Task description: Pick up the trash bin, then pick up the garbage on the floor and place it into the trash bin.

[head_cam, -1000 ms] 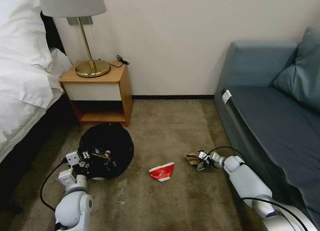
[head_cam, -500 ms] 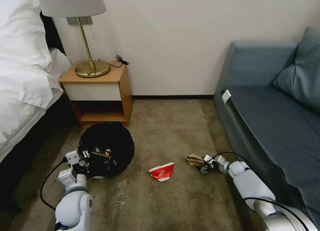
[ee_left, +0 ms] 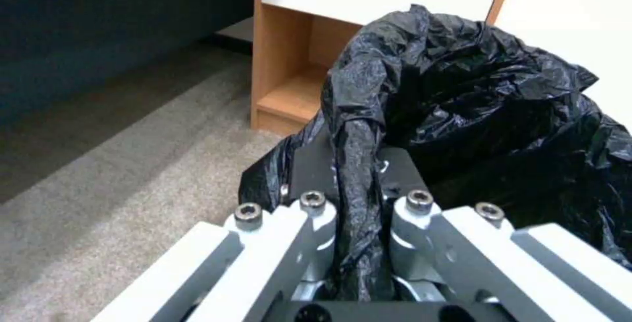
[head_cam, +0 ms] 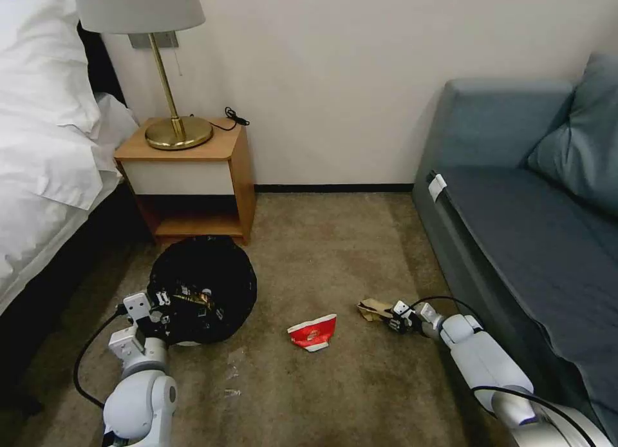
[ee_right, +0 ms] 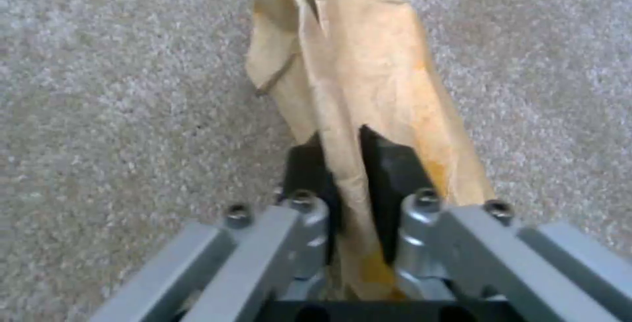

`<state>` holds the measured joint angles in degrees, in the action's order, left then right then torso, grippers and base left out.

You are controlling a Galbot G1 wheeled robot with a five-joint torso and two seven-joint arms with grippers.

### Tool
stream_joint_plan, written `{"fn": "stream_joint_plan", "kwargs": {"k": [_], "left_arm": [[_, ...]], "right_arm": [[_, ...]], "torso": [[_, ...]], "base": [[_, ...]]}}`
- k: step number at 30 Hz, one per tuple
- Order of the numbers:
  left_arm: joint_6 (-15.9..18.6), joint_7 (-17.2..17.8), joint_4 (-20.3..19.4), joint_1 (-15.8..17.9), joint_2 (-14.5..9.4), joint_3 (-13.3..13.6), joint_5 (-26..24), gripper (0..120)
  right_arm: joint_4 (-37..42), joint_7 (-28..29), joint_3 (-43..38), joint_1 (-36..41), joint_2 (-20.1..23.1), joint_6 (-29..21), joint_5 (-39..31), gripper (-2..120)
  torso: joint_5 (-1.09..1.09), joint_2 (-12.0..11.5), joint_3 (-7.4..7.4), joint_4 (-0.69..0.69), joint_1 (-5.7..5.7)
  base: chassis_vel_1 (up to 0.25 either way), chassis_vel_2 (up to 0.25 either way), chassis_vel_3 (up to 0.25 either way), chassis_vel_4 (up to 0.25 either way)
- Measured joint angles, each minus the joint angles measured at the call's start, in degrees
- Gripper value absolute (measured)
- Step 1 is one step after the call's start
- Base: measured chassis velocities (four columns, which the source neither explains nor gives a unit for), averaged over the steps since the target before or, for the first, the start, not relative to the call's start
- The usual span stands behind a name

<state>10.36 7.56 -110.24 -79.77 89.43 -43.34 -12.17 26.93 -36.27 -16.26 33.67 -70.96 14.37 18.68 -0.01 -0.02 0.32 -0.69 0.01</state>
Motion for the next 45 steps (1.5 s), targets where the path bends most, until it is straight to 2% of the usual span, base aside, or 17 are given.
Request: {"fn": "stream_joint_plan", "kwargs": {"k": [2, 11, 13, 14, 16, 19, 22, 23, 24, 25, 27, 30, 32, 34, 36, 41, 45], "left_arm": [[0.0, 0.0, 0.0, 0.1, 0.0, 0.1, 0.0, 5], [0.0, 0.0, 0.2, 0.2, 0.0, 0.4, 0.0, 5], [0.0, 0.1, 0.7, 0.2, 0.1, 0.6, 0.0, 5], [0.0, 0.1, 0.7, 0.2, 0.1, 0.6, 0.0, 5], [0.0, 0.1, 1.2, 0.5, 0.2, 1.0, 0.1, 5], [0.0, 0.1, 1.3, 0.7, 0.2, 1.3, 0.1, 5], [0.0, 0.3, 1.8, 1.2, 0.2, 2.2, 0.3, 5], [0.0, 0.3, 1.8, 1.2, 0.2, 2.2, 0.3, 5], [0.0, 0.3, 2.0, 1.4, 0.2, 2.3, 0.3, 5], [0.0, 0.3, 2.0, 1.4, 0.2, 2.3, 0.3, 5], [0.0, 0.3, 2.5, 1.6, 0.3, 2.4, 0.3, 5], [0.0, 0.3, 2.8, 1.7, 0.3, 2.6, 0.4, 5], [0.0, 0.3, 3.1, 1.9, 0.4, 2.9, 0.6, 5], [0.0, 0.3, 3.2, 2.0, 0.5, 3.0, 0.7, 5], [-0.1, 0.4, 3.5, 2.0, 0.5, 3.5, 1.2, 5], [-0.1, 0.7, 3.4, 2.0, 0.5, 4.1, 1.4, 5], [-0.1, 1.1, 2.9, 2.1, 0.5, 4.6, 1.5, 5]], "right_arm": [[0.1, 0.1, 0.0, 0.2, 0.0, 0.0, -0.2, 0], [0.5, 0.9, -0.1, 0.4, 0.1, 0.2, -1.0, 0], [4.6, 3.2, 2.0, 1.6, 0.4, 2.0, -7.5, 0], [4.6, 3.2, 2.0, 1.6, 0.4, 2.0, -7.5, 0], [8.4, 6.3, 5.6, 1.8, -0.5, 7.2, -14.6, 0], [10.3, 7.6, 7.4, 1.8, -1.1, 8.9, -16.7, 0], [19.0, 13.8, 15.0, 2.1, -2.7, 12.7, -22.1, 0], [19.0, 13.8, 15.0, 2.1, -2.7, 12.7, -22.1, 0], [22.6, 15.7, 17.5, 2.3, -3.2, 13.2, -23.2, 0], [22.6, 15.7, 17.5, 2.3, -3.2, 13.2, -23.2, 0], [28.9, 19.0, 21.8, 2.5, -3.9, 13.4, -24.5, 0], [32.8, 20.6, 24.1, 2.4, -4.1, 13.0, -25.2, 0], [39.0, 22.9, 27.6, 1.6, -4.1, 11.6, -26.7, 0], [40.5, 23.6, 28.5, 1.4, -4.1, 11.1, -27.2, 0], [45.7, 26.0, 32.5, 0.4, -4.0, 9.5, -28.6, 0], [50.8, 28.9, 38.0, -0.2, -3.9, 6.7, -31.6, 0], [50.8, 30.2, 41.0, -0.3, -4.1, 6.7, -31.8, 0]], "torso": [[0.01, 0.0, 0.00, 0.00, 0.00], [0.00, 0.0, 0.00, 0.00, 0.00], [-0.01, 0.0, 0.00, -0.01, 0.00], [-0.01, 0.0, 0.00, -0.01, 0.00], [-0.01, 0.0, 0.00, -0.02, 0.00], [0.00, 0.0, 0.01, 0.01, 0.00], [-0.01, 0.0, 0.00, 0.01, 0.00], [-0.01, 0.0, 0.00, 0.01, 0.00], [-0.01, 0.0, 0.00, 0.00, 0.00], [-0.01, 0.0, 0.00, 0.00, 0.00], [-0.01, 0.0, 0.00, 0.01, 0.00], [-0.01, 0.0, 0.01, 0.01, 0.00], [-0.02, 0.0, 0.00, 0.00, 0.00], [-0.02, 0.0, 0.00, 0.00, 0.00], [-0.02, 0.0, 0.00, 0.01, 0.00], [-0.01, 0.0, 0.00, 0.00, 0.00], [0.00, 0.0, 0.00, 0.00, 0.00]], "base": [[0.000, 0.000, 0.000, 0.000], [0.000, 0.000, 0.000, 0.000], [0.000, 0.000, 0.000, 0.000], [0.000, 0.000, 0.000, 0.000], [0.000, 0.000, 0.000, 0.000], [0.000, 0.000, 0.000, 0.000], [0.000, 0.000, 0.000, 0.000], [0.000, 0.000, 0.000, 0.000], [0.000, 0.000, 0.000, 0.000], [0.000, 0.000, 0.000, 0.000], [0.000, 0.000, 0.000, 0.000], [0.000, 0.000, 0.000, 0.000], [0.000, 0.000, 0.000, 0.000], [0.000, 0.000, 0.000, 0.000], [0.000, 0.000, 0.000, 0.000], [0.000, 0.000, 0.000, 0.000], [0.000, 0.000, 0.000, 0.000]]}}
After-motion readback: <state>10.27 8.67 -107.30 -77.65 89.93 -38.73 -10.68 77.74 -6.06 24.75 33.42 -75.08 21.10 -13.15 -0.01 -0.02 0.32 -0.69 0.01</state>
